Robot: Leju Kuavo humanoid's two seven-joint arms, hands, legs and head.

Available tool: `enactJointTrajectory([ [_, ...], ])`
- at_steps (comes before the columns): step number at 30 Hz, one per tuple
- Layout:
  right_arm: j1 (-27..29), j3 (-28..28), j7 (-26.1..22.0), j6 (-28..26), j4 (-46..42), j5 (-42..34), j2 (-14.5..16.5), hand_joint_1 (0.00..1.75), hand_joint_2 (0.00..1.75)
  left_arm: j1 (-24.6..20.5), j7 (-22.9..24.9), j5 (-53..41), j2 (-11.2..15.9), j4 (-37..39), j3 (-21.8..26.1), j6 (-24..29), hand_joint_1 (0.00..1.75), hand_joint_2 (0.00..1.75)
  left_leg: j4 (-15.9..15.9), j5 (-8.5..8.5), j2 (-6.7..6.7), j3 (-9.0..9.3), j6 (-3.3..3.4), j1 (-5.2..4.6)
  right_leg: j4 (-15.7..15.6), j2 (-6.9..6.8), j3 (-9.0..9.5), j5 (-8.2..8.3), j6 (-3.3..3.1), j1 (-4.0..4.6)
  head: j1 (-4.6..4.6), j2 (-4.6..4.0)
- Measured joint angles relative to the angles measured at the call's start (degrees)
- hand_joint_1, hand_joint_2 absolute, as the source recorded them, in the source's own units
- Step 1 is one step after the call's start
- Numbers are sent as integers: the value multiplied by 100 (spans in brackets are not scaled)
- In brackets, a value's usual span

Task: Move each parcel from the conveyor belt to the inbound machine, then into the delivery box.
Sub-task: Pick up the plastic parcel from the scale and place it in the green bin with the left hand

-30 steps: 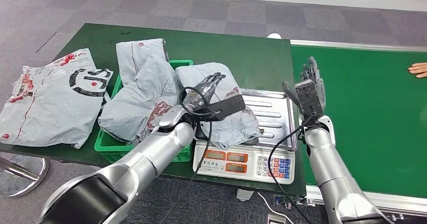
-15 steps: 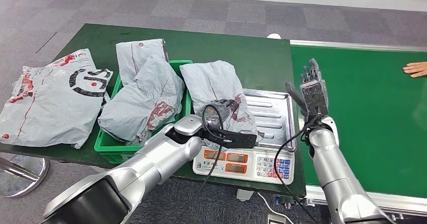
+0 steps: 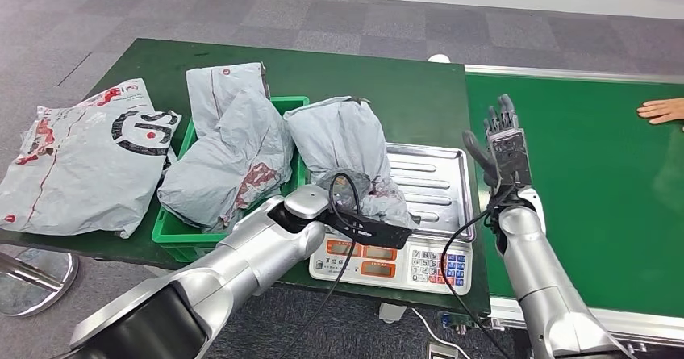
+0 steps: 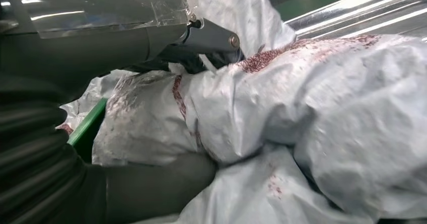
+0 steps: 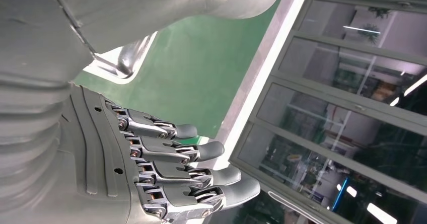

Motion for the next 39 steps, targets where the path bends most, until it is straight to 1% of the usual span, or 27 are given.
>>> enactJointTrajectory([
  [2,65,0,2,23,-45,-68,-45,0,175,-6,16,100,0,1,-21,139,175,175,0,-1,-1,3,1,0,0,-1,5,-2,2,0,1,0],
  [4,128,0,0,34,-86,-125,-85,0,175,-7,40,254,0,4,-21,392,175,175,0,-2,-2,4,2,0,0,-1,6,-2,2,0,1,0],
  [6,179,0,-1,22,-116,-148,-109,0,175,-6,24,456,0,9,0,836,175,175,0,-1,-1,3,1,0,0,0,4,-2,2,0,1,0],
  [10,208,3,6,-31,-134,-137,-115,0,175,-117,-133,689,0,-10,172,1957,175,175,0,4,-2,-3,-1,0,0,-1,-2,2,0,0,1,0],
  [13,227,4,54,-125,-170,-71,-111,0,175,-302,-187,485,0,-106,277,2645,175,175,0,4,-3,-4,-1,0,1,-3,-2,2,0,0,2,0],
  [16,331,4,117,-166,-328,17,-109,0,175,-436,-156,255,0,-264,301,3148,175,175,1,3,-8,-6,-1,0,0,-7,-2,1,1,0,2,0],
  [18,418,4,137,-168,-443,42,-109,0,175,-498,-145,199,0,-354,305,3287,175,175,1,1,-10,-7,0,-1,0,-7,-2,-1,2,-1,2,0],
  [22,523,4,144,-167,-591,45,-109,0,175,-561,-143,182,0,-445,308,3342,175,175,0,-1,-10,-8,2,-1,0,-6,-4,-3,3,-1,2,0],
  [30,587,4,149,-165,-714,51,-109,0,175,-568,-164,181,0,-499,313,3402,175,175,0,0,-10,-8,2,-1,0,-6,-5,-3,3,-1,2,0],
  [34,594,4,156,-160,-724,63,-109,0,175,-571,-229,182,0,-508,385,3533,175,175,1,0,-10,-8,1,-1,0,-6,-5,-3,3,-1,2,0],
  [39,603,4,156,-151,-724,63,-109,0,175,-572,-246,182,0,-516,422,3540,175,175,0,0,-10,-9,1,-1,0,-6,-5,-3,3,-1,2,0],
])
